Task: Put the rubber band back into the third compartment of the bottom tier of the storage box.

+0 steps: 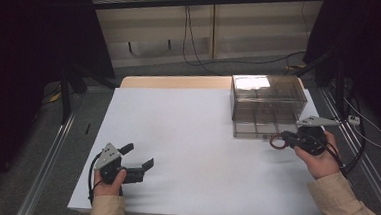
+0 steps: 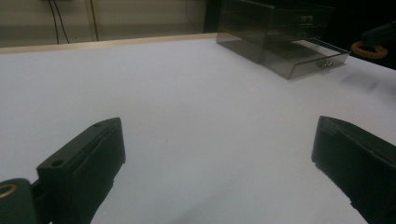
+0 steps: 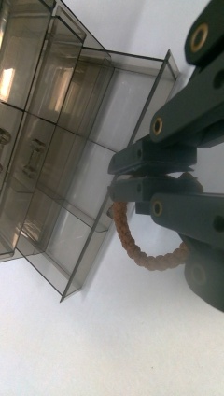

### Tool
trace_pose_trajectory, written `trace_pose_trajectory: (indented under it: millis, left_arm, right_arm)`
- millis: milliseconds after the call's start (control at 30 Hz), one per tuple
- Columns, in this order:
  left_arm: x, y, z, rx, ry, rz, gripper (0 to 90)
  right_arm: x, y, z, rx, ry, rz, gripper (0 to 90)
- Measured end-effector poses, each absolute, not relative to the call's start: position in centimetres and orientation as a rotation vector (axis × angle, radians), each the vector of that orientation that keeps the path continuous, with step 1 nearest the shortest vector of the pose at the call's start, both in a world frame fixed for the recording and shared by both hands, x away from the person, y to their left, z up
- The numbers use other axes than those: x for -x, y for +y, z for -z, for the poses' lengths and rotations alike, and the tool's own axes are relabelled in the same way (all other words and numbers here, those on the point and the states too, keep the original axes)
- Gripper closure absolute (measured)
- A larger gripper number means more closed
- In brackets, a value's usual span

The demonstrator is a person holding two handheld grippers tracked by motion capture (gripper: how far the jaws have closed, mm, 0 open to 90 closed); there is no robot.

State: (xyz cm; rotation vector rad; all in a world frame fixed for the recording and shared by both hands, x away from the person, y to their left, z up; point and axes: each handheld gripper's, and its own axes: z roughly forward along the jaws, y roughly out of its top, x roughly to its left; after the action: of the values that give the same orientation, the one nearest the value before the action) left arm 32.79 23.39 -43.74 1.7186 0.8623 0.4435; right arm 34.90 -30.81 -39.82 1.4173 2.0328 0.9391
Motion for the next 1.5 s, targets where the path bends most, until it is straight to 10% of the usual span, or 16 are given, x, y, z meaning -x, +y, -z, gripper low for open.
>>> trace_pose_trajectory:
  millis: [1500]
  left_arm:
    - [-32.8, 23.4, 43.7, -1.722, 0.859, -0.442, 2.8]
  right_arm:
    - [-37.7, -32.2, 39.7, -1.486, 1.973, -0.865, 86.5]
